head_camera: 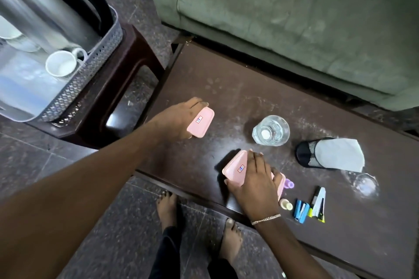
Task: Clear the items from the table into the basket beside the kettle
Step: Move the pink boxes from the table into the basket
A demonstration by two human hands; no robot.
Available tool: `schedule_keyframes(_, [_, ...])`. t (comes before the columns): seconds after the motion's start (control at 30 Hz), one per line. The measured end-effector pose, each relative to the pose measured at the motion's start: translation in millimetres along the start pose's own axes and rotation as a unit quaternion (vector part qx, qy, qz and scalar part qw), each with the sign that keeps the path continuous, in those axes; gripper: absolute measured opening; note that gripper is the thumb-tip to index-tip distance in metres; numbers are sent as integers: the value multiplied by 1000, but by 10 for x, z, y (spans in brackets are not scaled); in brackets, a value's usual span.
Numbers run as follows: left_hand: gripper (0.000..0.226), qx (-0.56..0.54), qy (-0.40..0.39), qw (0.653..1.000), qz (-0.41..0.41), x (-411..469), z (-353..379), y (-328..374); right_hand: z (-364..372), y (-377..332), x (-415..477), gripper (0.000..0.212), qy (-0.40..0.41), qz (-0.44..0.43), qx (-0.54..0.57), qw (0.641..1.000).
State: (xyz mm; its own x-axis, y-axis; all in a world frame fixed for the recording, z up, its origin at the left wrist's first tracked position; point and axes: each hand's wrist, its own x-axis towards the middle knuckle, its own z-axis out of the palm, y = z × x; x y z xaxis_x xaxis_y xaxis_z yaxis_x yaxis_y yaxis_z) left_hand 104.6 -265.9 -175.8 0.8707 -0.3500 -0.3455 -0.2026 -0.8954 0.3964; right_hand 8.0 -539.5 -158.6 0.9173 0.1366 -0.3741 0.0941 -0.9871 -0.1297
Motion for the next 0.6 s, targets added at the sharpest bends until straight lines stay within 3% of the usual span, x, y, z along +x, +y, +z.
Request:
schedule_keyframes(0.23, [104, 8, 35, 999, -7, -781, -697, -375, -633, -689, 116, 106, 57, -59, 36, 996])
schedule_keyframes(0.37, [103, 20, 92, 994, -54, -1501, -1304, -934, -1029, -1540, 208, 108, 79, -116, 59, 988])
schedule_keyframes(0.6, [107, 24, 109, 983, -144, -2573, -1904, -2020, -1198, -3106, 352, 108, 114, -223, 123, 960])
